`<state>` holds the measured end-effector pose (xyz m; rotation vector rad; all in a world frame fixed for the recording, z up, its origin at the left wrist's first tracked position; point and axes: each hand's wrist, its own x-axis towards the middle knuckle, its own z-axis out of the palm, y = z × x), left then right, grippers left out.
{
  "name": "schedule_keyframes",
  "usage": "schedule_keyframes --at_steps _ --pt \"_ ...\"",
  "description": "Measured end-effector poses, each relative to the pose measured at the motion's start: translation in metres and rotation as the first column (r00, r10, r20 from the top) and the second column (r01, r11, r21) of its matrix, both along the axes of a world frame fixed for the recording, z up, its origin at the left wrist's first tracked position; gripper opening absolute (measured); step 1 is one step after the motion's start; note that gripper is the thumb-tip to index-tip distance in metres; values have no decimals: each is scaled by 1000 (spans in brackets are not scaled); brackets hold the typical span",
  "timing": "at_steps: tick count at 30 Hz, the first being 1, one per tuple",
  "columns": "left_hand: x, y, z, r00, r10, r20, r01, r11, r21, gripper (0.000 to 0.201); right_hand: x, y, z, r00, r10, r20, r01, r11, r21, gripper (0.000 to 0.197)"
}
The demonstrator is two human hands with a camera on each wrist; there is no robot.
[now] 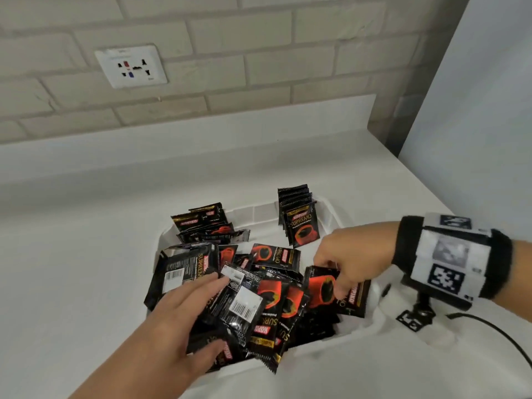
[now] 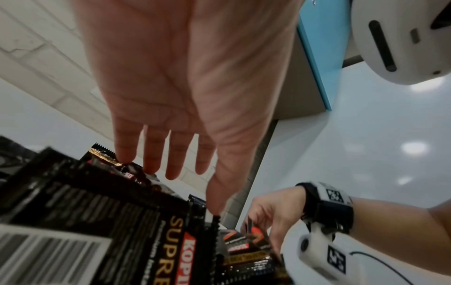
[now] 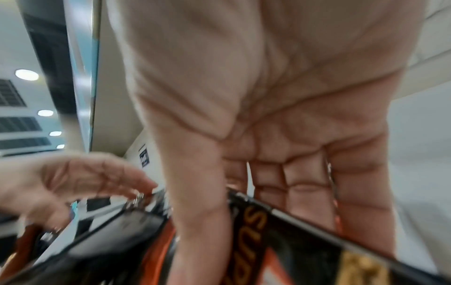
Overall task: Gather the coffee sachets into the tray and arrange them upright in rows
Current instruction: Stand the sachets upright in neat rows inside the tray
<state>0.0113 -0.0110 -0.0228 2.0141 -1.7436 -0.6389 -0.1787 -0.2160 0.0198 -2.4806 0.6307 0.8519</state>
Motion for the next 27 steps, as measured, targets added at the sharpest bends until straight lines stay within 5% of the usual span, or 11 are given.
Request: schedule_keyframes --at_steps 7,17,21,23,25,27 --pt "0 0 -14 997 -50 61 56 994 -99 95 -8 -13 17 954 -205 221 204 979 24 21" --pt "17 3 -30 925 -196 325 256 954 -154 130 -3 -10 0 863 -421 278 400 907 131 32" --pt "21 1 -34 908 -203 366 288 937 -195 136 -6 -11 -7 719 -645 259 494 736 463 27" --pt "21 -1 -36 900 -222 375 320 921 -224 120 -5 -8 -11 674 -724 151 489 590 643 21" --pt "20 -3 -37 889 -225 399 348 899 -267 96 -3 -8 -17 662 -742 109 477 528 703 28" --pt "19 -5 -36 883 -223 414 353 896 -271 96 -2 -10 -19 632 -770 83 459 459 761 25"
